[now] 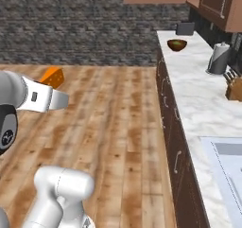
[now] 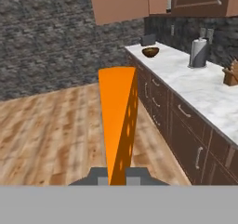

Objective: Pick the cheese from the fridge and the cheese grater from the cabinet and place them next to the salad bowl.

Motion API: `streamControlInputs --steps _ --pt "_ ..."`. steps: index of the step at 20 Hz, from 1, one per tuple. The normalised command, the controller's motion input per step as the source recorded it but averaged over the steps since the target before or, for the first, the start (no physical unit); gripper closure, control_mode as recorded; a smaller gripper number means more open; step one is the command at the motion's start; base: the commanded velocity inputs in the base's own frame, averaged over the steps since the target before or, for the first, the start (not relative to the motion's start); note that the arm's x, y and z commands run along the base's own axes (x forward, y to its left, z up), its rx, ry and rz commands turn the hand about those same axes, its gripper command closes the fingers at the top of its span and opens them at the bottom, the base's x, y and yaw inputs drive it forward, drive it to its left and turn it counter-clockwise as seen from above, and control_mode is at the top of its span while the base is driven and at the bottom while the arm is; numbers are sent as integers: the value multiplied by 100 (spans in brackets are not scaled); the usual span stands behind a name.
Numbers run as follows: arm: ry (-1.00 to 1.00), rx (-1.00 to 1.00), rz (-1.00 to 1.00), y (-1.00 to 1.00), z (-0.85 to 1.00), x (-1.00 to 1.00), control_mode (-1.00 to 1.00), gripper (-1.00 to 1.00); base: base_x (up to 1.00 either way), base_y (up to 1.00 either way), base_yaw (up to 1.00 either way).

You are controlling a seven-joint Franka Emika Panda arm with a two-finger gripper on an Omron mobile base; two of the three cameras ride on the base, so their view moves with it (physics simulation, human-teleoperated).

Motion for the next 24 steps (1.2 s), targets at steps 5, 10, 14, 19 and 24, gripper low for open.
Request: streamControlInputs --steps 5,10,14,19,24 --pt "0 0 0 0 0 0 100 100 100 -23 0" --pt "0 0 0 0 0 0 100 100 100 -20 0" --pt "0 0 0 0 0 0 100 100 100 -17 0" --pt "0 0 0 0 0 0 100 100 97 -2 -26" --pt "0 0 0 0 0 0 100 100 79 32 -76"
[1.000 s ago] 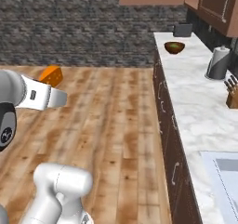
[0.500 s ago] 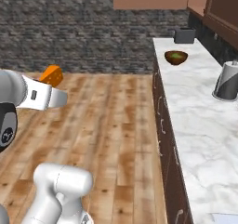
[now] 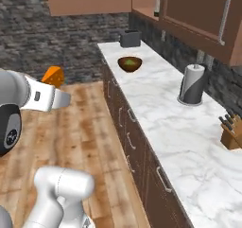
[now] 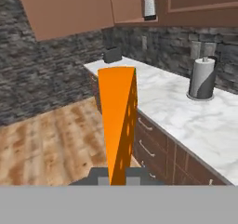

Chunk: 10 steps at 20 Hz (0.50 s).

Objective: Pick the cheese from the fridge and the cheese grater from the cabinet and place them next to the salad bowl.

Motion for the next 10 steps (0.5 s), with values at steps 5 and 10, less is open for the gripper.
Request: streamControlInputs --steps 5,10 --pt "0 0 0 0 0 0 100 100 68 75 -73" --pt "0 0 0 0 0 0 100 100 85 98 -65"
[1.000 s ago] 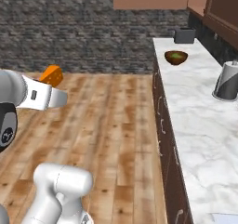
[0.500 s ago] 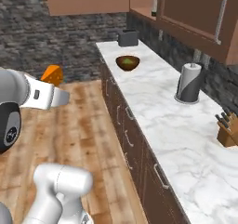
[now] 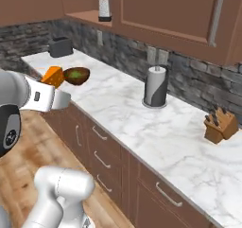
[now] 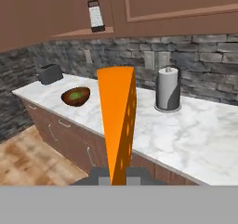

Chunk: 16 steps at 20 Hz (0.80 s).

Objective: Pick the cheese from the fridge and the cheese grater from the cabinet and place them next to the salad bowl.

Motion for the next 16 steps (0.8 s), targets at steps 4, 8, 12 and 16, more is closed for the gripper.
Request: streamControlInputs --steps 4,8,12,16 --pt "0 0 0 0 0 0 100 100 98 99 -60" --pt "0 0 0 0 0 0 100 100 57 100 -28" --pt "0 0 0 0 0 0 100 100 31 100 -17" --pt "0 0 0 0 0 0 100 100 32 100 -13"
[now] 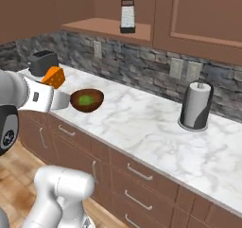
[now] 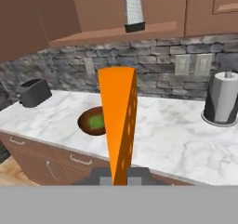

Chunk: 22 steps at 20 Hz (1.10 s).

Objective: Pick the cheese from the fridge and the cheese grater from the cabinet and place them next to the salad bowl.

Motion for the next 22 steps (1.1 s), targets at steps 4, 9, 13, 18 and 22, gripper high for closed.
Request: streamControlInputs --steps 4,9,13,18,22 --pt "0 0 0 0 0 0 100 100 46 92 -15" --pt "0 0 0 0 0 0 100 100 38 12 -28" --pt "0 0 0 0 0 0 100 100 11 -43 -39" --pt "0 0 0 0 0 0 100 100 26 8 -46" --pt "0 0 0 0 0 0 100 100 100 39 -38"
